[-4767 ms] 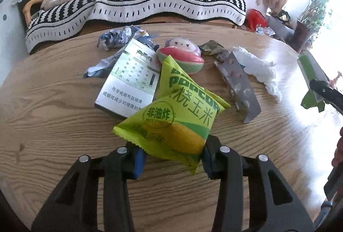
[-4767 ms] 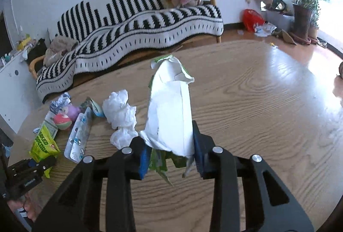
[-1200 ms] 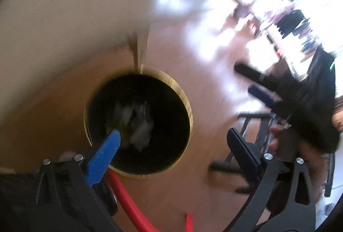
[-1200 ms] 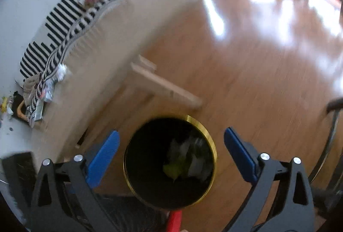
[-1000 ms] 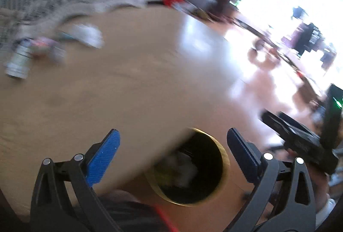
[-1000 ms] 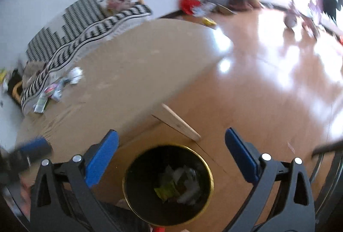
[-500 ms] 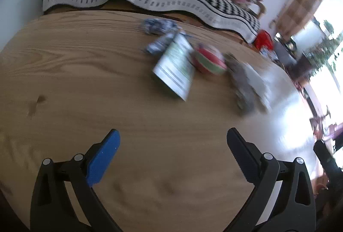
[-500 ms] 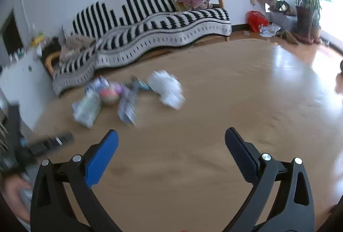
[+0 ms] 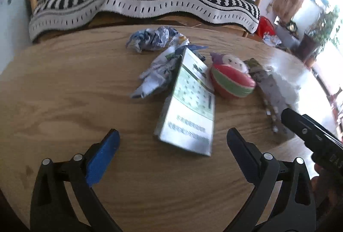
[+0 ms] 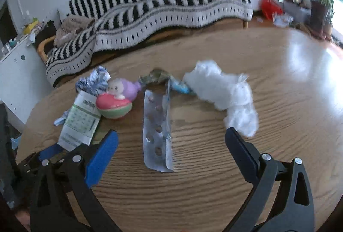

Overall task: Collect trash
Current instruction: 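Grasp the green cigarette box with the left gripper while the right grasps the pill blister pack, then carry the cigarette box and blister pack over the black bin and open both grippers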

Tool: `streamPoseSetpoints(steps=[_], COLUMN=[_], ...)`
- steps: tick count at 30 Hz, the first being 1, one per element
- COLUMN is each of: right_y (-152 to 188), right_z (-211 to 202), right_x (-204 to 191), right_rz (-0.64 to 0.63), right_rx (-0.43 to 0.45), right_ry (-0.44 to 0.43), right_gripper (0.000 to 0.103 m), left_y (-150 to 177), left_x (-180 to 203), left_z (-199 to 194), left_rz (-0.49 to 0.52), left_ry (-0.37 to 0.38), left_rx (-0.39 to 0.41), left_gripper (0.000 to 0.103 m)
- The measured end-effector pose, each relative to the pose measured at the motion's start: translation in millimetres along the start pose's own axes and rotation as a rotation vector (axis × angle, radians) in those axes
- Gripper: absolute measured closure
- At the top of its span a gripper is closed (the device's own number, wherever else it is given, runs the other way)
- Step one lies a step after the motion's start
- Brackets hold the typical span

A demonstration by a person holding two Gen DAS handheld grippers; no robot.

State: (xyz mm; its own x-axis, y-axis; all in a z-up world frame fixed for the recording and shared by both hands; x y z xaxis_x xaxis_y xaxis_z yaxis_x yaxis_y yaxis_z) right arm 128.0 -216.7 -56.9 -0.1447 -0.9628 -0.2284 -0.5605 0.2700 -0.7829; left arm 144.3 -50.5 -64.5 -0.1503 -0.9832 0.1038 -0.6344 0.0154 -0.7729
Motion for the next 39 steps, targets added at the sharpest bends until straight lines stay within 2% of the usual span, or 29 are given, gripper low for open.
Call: streamPoseSetpoints(steps=[2, 5, 12, 15, 19, 20, 21, 22, 23, 24, 25, 26, 28, 29, 35, 39], right_y=[4, 7, 10, 15, 15, 15, 16, 16, 16, 13, 11, 12, 15, 15, -12, -20], right_z=[13, 27, 26, 29, 28, 28, 28, 26, 25, 21, 18, 16, 13, 10, -19, -27], right_x=[-6, -6, 4, 0, 2, 1, -1, -3, -4, -5, -6, -7, -10, -11, -18, -18], right_rz=[-0.033, -0.096, -0.097, -0.198, -0.188, -0.189, -0.191, -0.185, -0.173, -0.163, -0.155, -0.138, -0.070, -0.057, -0.071, -0.059], right_rx=[-0.035, -0.050, -0.047, -0.078, -0.080, -0.081, -0.080, -0.075, -0.067, -0.045, -0.030, -0.029, -0.031, -0.024, 0.102, 0.134], right_ry=[-0.003, 0.049, 0.087, 0.110, 0.101, 0.100, 0.086, 0.062, 0.044, 0.031, 0.018, -0.011, -0.076, -0.087, -0.082, -0.099], right_gripper=[0.007, 0.007, 0.006, 0.005, 0.005, 0.005, 0.005, 0.010, 0.018, 0.049, 0.079, 0.080, 0.082, 0.083, 0.083, 0.083], left_y=[-2, -3, -4, -3, -3, -4, -7, -9, -10, -11, -11, -11, -12, -13, -21, -21], left_x=[-2, -2, -4, -4, -4, -5, -5, -7, -13, -16, -18, -18, -17, -16, -10, -5], left_z=[7, 15, 17, 16, 15, 15, 11, 9, 7, 7, 5, 4, 0, -3, -19, -26], left_rz=[0.048, 0.110, 0.117, 0.113, 0.107, 0.106, 0.115, 0.118, 0.099, 0.087, 0.076, 0.062, 0.006, 0.011, 0.011, 0.001], left_ry=[-0.037, -0.072, -0.058, -0.058, -0.055, -0.055, -0.047, -0.056, -0.079, -0.078, -0.072, -0.058, -0.004, -0.002, 0.026, 0.053], left_rx=[-0.010, -0.030, -0.032, -0.031, -0.029, -0.025, -0.001, 0.016, 0.024, 0.025, 0.027, 0.024, 0.010, 0.018, 0.065, 0.063], left_gripper=[0.006, 0.006, 0.005, 0.005, 0.006, 0.016, 0.046, 0.062, 0.076, 0.085, 0.087, 0.092, 0.092, 0.092, 0.092, 0.092])
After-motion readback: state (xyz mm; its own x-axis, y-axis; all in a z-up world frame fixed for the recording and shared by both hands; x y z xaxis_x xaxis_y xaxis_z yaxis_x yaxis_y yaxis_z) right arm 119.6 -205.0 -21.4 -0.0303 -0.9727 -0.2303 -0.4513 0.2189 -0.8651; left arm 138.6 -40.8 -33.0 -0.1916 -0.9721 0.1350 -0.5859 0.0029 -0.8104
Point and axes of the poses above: each gripper's, at about its wrist camera, not at the fingertips, and z roughly the way its jaws point, x to its right, y to its underside, the point moved 9 cm from there along z, roughly the way its jaws point, and after that the axes turned 14 degrees about x, right-handed, at the moved point
